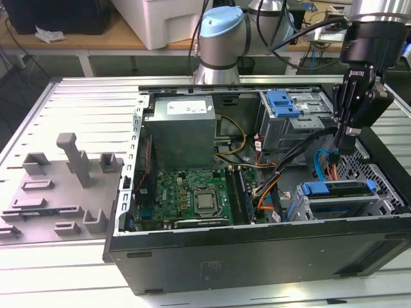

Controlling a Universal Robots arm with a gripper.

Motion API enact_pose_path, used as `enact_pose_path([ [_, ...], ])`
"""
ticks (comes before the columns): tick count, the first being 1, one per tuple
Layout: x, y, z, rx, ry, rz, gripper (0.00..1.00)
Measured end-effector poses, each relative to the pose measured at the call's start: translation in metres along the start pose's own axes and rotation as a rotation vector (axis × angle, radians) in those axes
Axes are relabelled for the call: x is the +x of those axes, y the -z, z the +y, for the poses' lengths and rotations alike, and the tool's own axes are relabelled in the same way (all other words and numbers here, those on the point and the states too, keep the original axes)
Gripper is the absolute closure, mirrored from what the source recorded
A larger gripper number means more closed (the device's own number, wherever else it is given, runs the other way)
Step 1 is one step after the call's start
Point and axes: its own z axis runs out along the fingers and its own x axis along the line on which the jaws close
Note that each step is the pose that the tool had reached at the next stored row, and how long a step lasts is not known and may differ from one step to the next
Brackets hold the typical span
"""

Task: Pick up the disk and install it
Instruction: 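Insert the first disk wire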

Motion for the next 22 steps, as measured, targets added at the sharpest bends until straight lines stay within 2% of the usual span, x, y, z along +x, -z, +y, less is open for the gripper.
enact_pose_path([
  [1, 0.0006, 0.0009, 0.0003, 0.0021, 0.0, -0.004, 0.83],
  [5, 0.0031, 0.002, 0.0017, 0.0084, -0.001, -0.0349, 0.83],
  [9, 0.0062, 0.0008, 0.0055, 0.0141, -0.004, -0.042, 0.83],
  [12, 0.008, 0.0001, 0.0055, 0.0154, -0.004, -0.047, 0.83],
  [15, 0.0129, -0.0019, 0.0049, 0.0146, -0.004, -0.0633, 0.83],
  [18, 0.0157, -0.0028, 0.0047, 0.014, -0.003, -0.0716, 0.83],
  [22, 0.0197, -0.0038, 0.0045, 0.0141, -0.003, -0.0755, 0.83],
])
